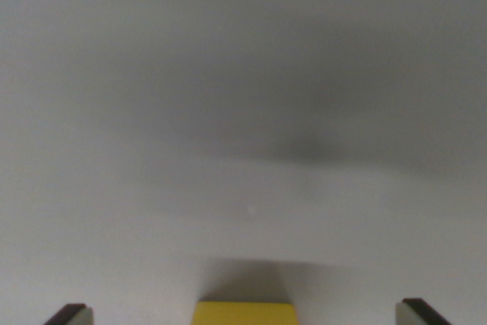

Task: Pick yellow cube

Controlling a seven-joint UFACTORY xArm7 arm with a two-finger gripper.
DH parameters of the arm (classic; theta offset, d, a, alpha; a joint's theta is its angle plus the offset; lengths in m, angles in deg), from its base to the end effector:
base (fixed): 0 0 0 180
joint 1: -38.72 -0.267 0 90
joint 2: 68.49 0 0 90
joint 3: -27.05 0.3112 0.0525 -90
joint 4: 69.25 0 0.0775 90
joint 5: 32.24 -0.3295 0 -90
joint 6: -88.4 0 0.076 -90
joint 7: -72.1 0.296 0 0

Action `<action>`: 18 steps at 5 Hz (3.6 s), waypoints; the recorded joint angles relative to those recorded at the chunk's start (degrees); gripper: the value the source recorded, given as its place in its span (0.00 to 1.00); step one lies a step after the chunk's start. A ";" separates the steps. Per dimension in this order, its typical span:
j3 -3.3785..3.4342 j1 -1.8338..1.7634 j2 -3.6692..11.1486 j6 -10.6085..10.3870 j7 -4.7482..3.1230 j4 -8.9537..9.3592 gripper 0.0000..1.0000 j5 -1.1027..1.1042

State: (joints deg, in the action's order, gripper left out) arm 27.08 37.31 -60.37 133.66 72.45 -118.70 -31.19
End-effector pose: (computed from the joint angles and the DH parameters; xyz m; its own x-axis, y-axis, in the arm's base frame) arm 0.4272 0.0079 0.0709 0.9971 0.0319 -0.0685 0.0328 -0.9994 0.0124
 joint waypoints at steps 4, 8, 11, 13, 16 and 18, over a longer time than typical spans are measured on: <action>-0.11 -0.17 0.87 -3.87 0.16 3.77 0.00 0.02; -0.20 -0.29 1.51 -6.74 0.28 6.57 0.00 0.04; -0.23 -0.33 1.76 -7.81 0.32 7.61 0.00 0.04; -0.25 -0.37 1.93 -8.57 0.35 8.36 0.00 0.04; -0.27 -0.39 2.04 -9.06 0.37 8.83 0.00 0.05; -0.27 -0.39 2.04 -9.06 0.37 8.83 0.00 0.05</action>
State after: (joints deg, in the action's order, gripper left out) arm 26.81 36.92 -58.34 124.60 72.83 -109.88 -31.14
